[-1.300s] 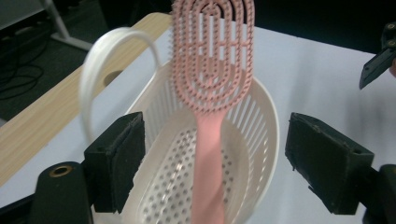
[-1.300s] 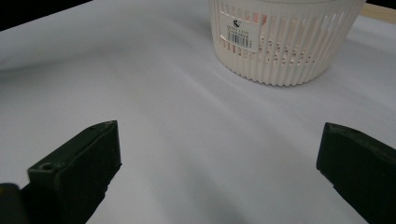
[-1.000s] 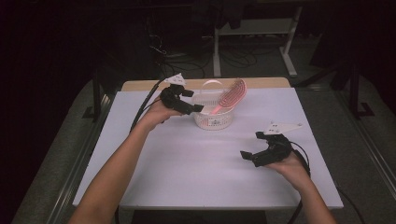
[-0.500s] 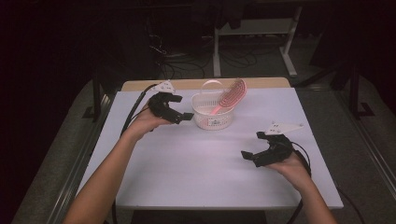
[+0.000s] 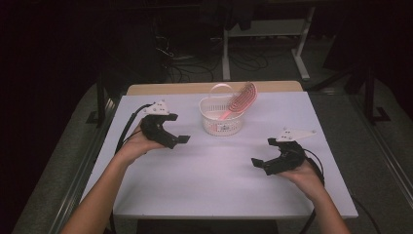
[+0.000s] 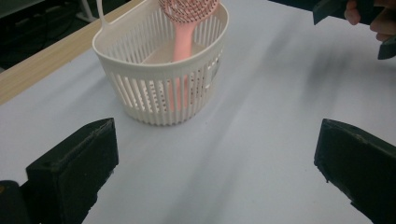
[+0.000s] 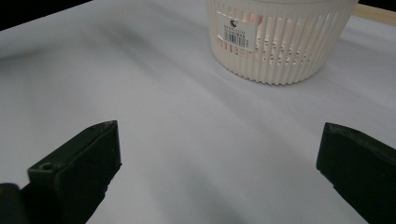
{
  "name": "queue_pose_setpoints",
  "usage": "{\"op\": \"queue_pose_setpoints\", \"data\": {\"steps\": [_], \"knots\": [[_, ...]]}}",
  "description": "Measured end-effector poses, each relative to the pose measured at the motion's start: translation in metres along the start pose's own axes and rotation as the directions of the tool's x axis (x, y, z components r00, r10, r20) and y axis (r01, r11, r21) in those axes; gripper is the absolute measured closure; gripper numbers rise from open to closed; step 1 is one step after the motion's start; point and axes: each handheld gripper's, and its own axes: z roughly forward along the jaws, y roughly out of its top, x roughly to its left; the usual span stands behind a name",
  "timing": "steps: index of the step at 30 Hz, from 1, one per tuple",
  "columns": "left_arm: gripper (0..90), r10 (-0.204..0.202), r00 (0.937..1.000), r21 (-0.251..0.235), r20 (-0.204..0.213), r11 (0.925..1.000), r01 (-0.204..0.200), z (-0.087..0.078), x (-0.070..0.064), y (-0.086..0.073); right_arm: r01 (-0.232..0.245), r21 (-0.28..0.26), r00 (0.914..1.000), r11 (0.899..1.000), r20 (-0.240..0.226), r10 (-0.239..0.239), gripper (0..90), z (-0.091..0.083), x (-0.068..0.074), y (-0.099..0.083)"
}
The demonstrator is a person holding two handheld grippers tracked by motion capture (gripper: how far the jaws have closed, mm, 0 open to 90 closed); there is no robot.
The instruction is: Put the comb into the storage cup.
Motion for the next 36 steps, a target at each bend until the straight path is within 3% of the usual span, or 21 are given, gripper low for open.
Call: {"op": "queue_pose_setpoints", "data": {"steps": [9,14,16,24,36], "knots": [[0.0,-0.021,0.9992,0.007,-0.033,0.9998,0.021,-0.016,-0.008,-0.029,0.002,0.003,1.0,1.0,0.005,-0.002,0.0,0.0,0.0,-0.001],[0.0,-0.058,0.998,-0.028,-0.026,0.998,0.057,-0.025,-0.01,-0.045,0.0,0.001,1.0,1.0,0.006,0.0,0.0,0.0,0.0,-0.002],[0.0,-0.048,0.9979,-0.017,-0.043,0.9987,0.047,-0.029,-0.011,-0.05,0.0,0.001,1.0,1.0,0.007,0.0,0.0,0.0,0.0,-0.003],[0.0,-0.066,0.9968,-0.06,-0.044,0.9962,0.064,-0.045,-0.017,-0.069,0.001,0.004,1.0,1.0,0.009,-0.001,0.0,-0.001,0.0,-0.006],[0.0,-0.099,0.9943,-0.066,-0.04,0.9932,0.096,-0.048,-0.018,-0.093,0.002,0.008,0.9999,1.0,0.014,-0.002,0.0,0.0,0.0,-0.008]]}}
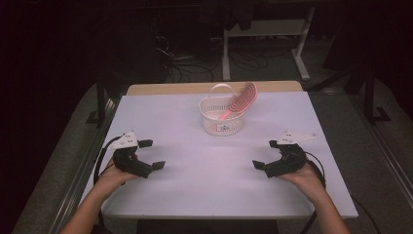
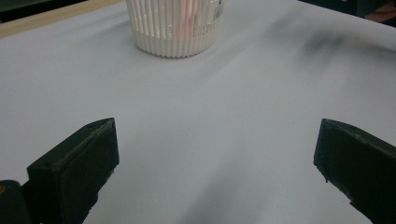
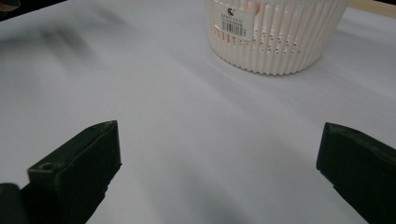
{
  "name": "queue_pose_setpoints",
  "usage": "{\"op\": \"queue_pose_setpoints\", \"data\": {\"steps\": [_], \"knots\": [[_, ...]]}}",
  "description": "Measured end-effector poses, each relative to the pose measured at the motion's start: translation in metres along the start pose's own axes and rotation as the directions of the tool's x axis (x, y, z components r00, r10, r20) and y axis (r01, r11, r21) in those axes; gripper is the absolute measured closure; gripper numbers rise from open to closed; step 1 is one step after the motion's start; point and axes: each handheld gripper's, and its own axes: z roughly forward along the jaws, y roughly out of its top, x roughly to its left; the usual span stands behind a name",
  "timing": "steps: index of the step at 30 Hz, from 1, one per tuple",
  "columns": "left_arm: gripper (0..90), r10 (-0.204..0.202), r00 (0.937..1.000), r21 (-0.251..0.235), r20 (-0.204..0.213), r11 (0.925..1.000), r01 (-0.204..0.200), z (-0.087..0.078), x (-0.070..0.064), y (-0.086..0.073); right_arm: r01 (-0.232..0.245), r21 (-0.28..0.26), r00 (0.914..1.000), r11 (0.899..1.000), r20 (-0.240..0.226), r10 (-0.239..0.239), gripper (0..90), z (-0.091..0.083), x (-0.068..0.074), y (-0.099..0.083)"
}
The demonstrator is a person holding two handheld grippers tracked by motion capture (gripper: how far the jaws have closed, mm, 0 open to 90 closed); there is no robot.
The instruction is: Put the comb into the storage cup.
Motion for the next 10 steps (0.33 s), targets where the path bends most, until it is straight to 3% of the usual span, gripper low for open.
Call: {"op": "queue_pose_setpoints", "data": {"steps": [10], "knots": [[0.0,0.003,0.9999,0.013,0.016,0.9999,-0.004,0.0043,-0.0009,-0.0019,-0.004,0.005,1.0,1.0,0.0,0.004,0.0,0.0003,-0.0002,-0.0027]]}}
